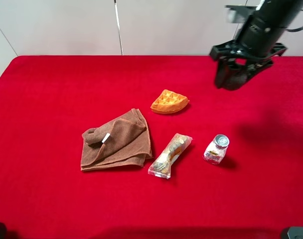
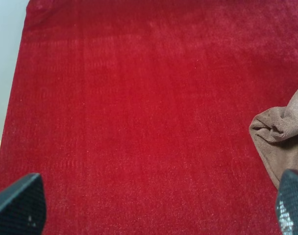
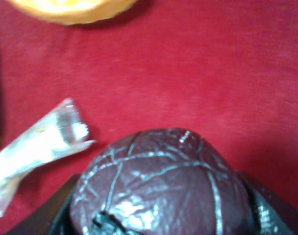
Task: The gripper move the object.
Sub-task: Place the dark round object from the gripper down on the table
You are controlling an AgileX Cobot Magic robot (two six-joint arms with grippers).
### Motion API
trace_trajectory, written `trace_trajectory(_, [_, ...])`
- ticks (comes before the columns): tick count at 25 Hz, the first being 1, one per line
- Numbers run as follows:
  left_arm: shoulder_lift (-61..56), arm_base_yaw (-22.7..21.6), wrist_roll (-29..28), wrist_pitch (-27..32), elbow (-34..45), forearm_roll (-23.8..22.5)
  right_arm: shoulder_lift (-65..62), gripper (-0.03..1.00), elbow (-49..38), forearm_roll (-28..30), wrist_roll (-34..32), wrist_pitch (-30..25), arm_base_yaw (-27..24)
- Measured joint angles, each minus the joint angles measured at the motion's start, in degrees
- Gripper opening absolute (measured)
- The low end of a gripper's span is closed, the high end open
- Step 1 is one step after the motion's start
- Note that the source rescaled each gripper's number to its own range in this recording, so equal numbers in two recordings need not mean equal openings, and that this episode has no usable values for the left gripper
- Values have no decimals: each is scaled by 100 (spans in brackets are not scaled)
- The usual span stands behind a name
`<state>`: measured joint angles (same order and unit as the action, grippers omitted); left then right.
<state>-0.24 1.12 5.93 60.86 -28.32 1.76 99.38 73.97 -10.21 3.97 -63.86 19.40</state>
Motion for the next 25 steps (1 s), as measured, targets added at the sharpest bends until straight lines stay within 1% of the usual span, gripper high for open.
trace_trajectory(5, [0, 0, 0, 0, 0, 0, 0, 0, 0, 0, -101, 67, 577])
trace_trajectory(8, [0, 0, 0, 0, 0, 0, 0, 0, 0, -7, -202, 172, 820])
trace_trajectory(11, [0, 0, 0, 0, 0, 0, 29, 0, 163, -13, -322, 155, 989])
trace_trajectory(14, [0, 0, 0, 0, 0, 0, 256, 0, 649, 59, -397, -76, 1107])
trace_trajectory(18, [0, 0, 0, 0, 0, 0, 822, 0, 1471, 301, -497, -457, 1346])
trace_trajectory(21, [0, 0, 0, 0, 0, 0, 1277, 0, 2101, 375, -524, -567, 1549])
trace_trajectory(25, [0, 0, 0, 0, 0, 0, 1859, 0, 2881, 388, -557, -573, 1737])
